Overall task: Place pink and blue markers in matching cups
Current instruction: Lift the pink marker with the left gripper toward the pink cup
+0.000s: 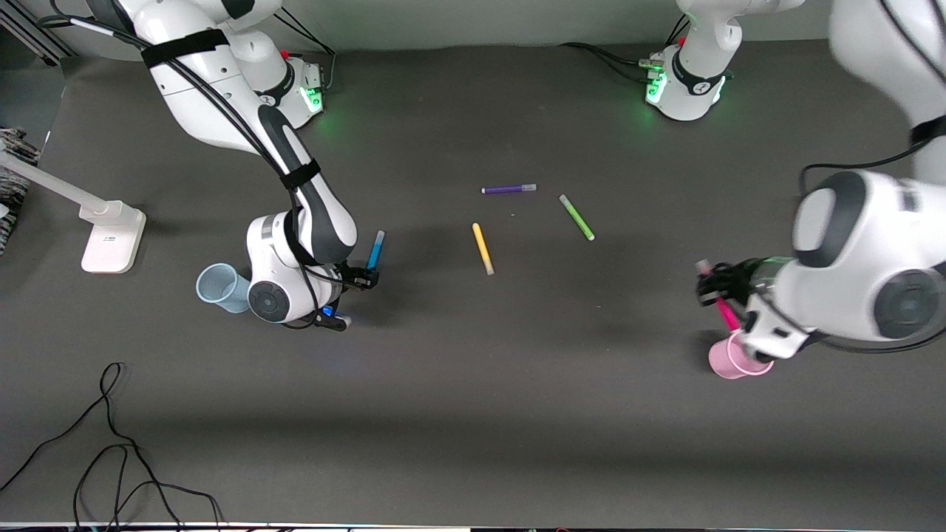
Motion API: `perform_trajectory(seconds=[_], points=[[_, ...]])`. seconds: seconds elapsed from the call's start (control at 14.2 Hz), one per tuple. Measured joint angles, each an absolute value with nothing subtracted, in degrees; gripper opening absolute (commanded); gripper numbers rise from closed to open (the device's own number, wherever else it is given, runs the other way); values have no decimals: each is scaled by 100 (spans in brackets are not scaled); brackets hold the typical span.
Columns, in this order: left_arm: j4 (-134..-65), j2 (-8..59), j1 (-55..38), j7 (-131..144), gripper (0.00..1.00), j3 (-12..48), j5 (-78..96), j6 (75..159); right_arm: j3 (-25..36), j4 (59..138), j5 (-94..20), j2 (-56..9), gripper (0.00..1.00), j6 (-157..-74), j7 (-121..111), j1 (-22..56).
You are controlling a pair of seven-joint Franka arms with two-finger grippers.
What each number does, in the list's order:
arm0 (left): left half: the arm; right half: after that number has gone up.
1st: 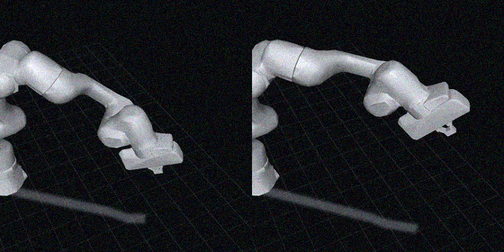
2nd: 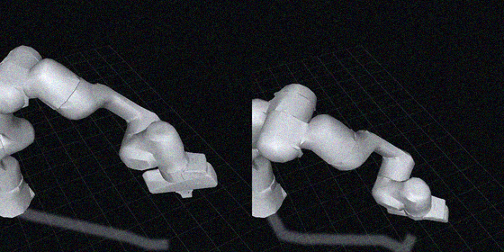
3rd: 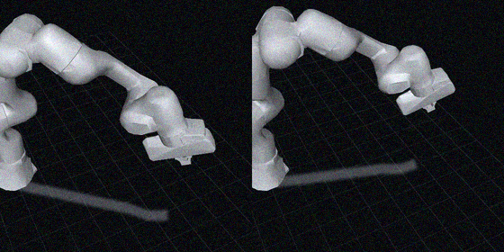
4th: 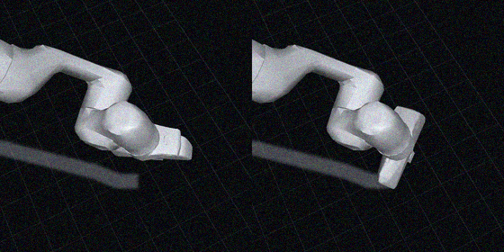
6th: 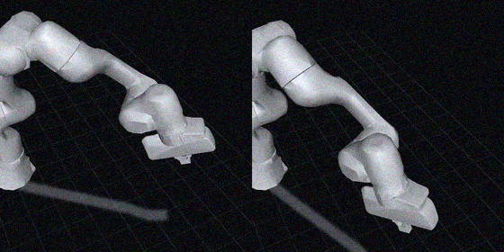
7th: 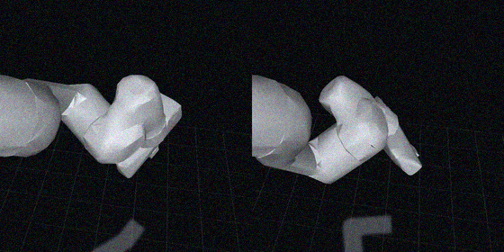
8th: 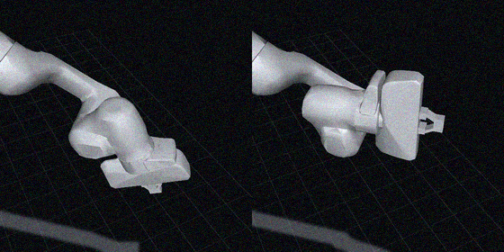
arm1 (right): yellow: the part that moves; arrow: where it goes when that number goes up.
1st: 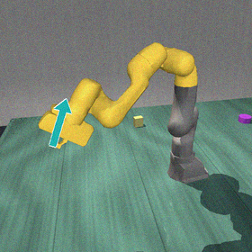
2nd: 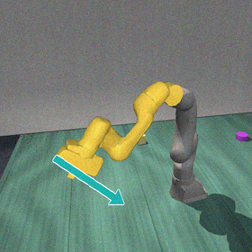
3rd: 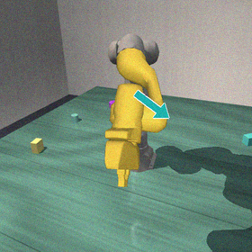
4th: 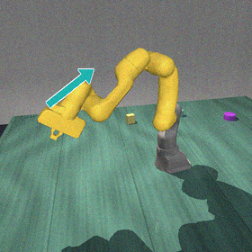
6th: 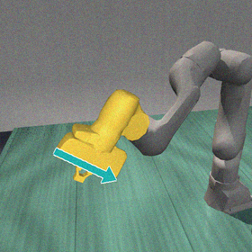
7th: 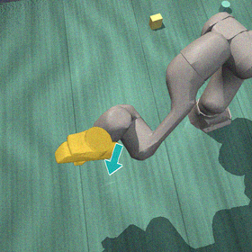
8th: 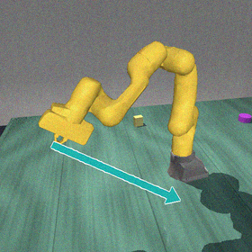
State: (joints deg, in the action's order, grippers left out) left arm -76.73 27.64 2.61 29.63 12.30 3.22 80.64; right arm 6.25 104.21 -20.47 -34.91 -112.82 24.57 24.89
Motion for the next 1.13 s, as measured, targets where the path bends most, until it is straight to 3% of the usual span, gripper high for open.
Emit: perform_trajectory(seconds=[0.21,0.64,1.13], points=[[-7705,2752,669,1907,0,1223,324,7547,625,10428,-2165,-3518,68,-11402,2457,2500],[-7711,2977,972,710,0,1204,28,7167,615,10429,-2246,-3644,27,-11659,2457,2545],[-6797,4059,973,469,0,1203,-381,6940,615,10482,-2411,-3646,16,-11712,2457,2556]])
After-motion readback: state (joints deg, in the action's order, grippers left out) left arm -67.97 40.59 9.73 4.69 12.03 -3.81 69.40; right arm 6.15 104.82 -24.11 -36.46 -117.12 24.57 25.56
